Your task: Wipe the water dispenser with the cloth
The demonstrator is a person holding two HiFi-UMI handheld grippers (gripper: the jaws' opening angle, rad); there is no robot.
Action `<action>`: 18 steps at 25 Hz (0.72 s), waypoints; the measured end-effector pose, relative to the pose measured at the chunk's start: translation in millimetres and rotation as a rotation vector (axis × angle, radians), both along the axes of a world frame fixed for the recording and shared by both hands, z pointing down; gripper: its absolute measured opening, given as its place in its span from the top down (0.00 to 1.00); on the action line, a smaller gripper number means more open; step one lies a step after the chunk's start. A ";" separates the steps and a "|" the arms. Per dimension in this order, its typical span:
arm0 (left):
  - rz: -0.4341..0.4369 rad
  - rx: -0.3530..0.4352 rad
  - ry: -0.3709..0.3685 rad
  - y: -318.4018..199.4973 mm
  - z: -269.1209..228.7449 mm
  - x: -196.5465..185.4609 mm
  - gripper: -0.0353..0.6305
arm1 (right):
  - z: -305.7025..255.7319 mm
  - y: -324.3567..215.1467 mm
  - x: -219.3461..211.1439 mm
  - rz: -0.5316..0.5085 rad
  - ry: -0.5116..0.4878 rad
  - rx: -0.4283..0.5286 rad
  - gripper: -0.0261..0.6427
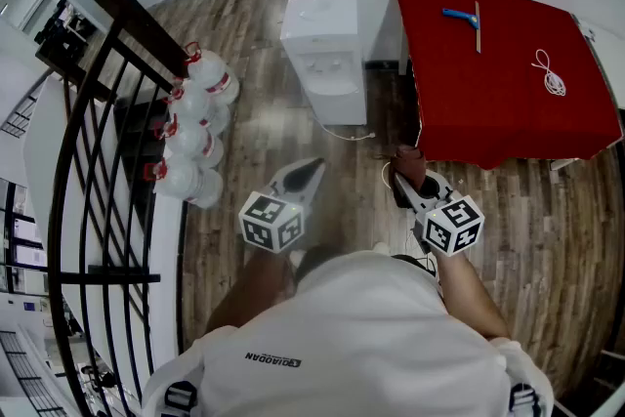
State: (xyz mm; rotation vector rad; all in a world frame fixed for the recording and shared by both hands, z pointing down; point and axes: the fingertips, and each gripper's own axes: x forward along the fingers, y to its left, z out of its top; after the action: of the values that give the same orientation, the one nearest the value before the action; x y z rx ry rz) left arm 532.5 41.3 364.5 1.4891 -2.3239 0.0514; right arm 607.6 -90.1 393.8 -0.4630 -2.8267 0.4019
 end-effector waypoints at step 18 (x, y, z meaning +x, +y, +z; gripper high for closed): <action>-0.034 -0.048 0.028 3.3 9.6 -4.5 0.96 | -0.9 3.4 -1.7 -0.020 0.000 -0.174 0.88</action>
State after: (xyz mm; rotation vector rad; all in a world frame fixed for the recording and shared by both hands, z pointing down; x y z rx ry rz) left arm 528.0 44.6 374.1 1.4184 -2.3089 0.0761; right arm 605.9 -86.7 392.9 -0.5243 -2.7971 0.6475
